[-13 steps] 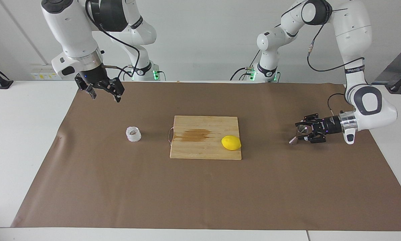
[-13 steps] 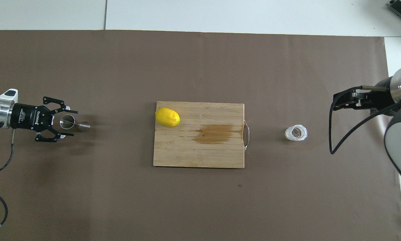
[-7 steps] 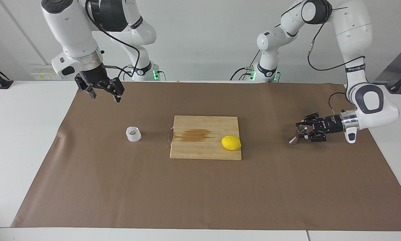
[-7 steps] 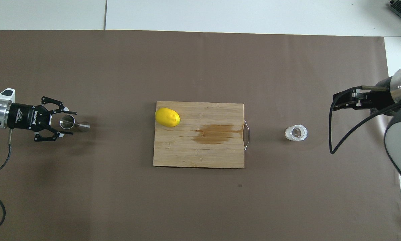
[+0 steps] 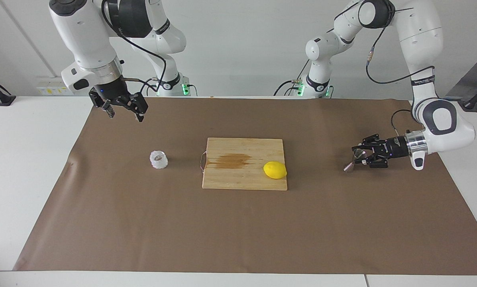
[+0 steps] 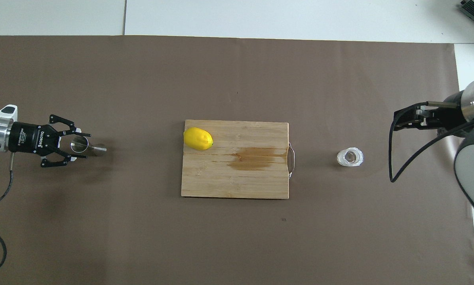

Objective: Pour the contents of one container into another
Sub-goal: 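Close the left gripper around the metal jigger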

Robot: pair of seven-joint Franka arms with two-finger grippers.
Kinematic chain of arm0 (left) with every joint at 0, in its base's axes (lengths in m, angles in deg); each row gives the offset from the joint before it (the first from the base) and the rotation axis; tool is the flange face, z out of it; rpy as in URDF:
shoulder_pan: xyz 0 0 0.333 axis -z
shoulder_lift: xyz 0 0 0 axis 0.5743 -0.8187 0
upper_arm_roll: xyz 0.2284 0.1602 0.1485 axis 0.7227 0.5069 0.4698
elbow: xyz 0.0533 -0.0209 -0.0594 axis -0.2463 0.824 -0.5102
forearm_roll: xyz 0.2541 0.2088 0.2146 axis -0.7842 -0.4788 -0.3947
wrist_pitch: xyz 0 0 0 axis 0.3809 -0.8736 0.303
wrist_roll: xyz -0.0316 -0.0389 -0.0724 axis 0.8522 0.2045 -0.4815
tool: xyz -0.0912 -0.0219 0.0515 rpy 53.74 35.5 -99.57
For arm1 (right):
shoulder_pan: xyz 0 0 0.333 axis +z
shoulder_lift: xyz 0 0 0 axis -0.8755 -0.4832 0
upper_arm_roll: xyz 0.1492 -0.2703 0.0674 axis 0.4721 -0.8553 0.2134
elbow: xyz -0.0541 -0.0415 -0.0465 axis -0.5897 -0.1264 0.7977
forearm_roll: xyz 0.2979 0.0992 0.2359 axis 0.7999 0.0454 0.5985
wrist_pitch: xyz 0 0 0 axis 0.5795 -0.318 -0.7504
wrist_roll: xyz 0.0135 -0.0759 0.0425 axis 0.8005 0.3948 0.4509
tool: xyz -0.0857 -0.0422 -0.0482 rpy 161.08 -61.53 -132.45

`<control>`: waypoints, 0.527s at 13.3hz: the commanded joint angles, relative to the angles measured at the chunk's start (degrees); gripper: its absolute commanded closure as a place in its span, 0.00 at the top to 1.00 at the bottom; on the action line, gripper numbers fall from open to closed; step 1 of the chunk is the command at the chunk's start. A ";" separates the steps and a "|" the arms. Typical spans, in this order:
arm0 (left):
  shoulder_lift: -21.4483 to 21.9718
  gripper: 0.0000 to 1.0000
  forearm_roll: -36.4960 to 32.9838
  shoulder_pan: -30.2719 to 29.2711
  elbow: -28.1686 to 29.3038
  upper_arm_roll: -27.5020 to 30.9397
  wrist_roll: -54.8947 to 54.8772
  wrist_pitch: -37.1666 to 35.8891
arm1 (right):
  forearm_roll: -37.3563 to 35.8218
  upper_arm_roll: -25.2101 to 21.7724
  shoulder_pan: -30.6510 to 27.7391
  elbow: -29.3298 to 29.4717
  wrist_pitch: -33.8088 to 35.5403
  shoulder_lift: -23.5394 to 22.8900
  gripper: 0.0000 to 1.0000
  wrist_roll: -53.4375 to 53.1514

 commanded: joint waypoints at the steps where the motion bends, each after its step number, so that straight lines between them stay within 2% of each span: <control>1: 0.69 0.62 0.76 0.22 1.25 0.38 0.49 0.15 | 1.69 0.64 -1.07 -1.25 0.27 1.24 1.00 1.05; 3: 0.60 0.61 0.76 0.14 1.07 0.38 0.49 0.06 | 1.69 0.55 -1.07 -1.17 0.19 1.24 1.00 1.05; 7: 0.51 0.53 0.76 0.05 0.89 0.38 0.49 0.06 | 1.69 0.55 -1.07 -1.26 0.27 1.24 1.00 1.05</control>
